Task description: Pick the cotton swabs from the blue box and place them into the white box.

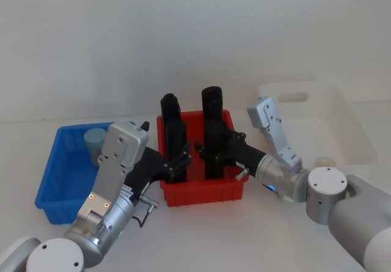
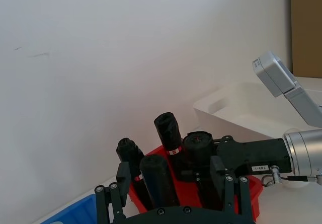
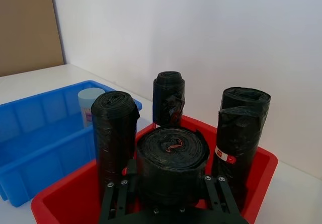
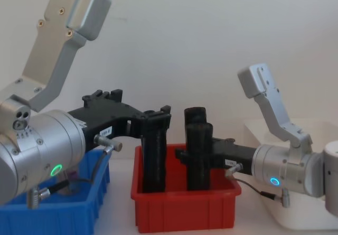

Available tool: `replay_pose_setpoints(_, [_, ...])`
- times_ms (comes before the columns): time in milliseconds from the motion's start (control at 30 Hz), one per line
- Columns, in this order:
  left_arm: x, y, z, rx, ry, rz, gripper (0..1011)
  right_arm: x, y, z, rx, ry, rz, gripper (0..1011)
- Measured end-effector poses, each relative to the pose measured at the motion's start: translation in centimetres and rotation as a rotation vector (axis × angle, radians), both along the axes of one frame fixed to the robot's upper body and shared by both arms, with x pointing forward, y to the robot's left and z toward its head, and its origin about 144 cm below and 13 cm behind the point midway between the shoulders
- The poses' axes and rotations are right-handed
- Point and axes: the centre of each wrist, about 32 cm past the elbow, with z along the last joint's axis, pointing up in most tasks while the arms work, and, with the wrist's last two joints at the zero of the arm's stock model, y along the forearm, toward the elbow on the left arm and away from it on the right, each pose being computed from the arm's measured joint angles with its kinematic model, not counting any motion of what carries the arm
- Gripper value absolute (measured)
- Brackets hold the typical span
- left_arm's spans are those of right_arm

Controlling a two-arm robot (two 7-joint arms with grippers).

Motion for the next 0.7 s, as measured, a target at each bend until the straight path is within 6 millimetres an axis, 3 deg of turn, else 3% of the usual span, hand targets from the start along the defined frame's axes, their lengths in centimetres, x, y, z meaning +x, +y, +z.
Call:
replay_pose_setpoints(233, [0.0,0.0,0.0,0.0,0.0,0.0,1004,0.23,0.03,0.11,0.003,-0.011,-0.001,499])
replay_pose_setpoints(700, [0.0,0.0,0.0,0.0,0.0,0.0,1004,0.61,-0.49,0.95,0.063,-0.082,-0.022,443])
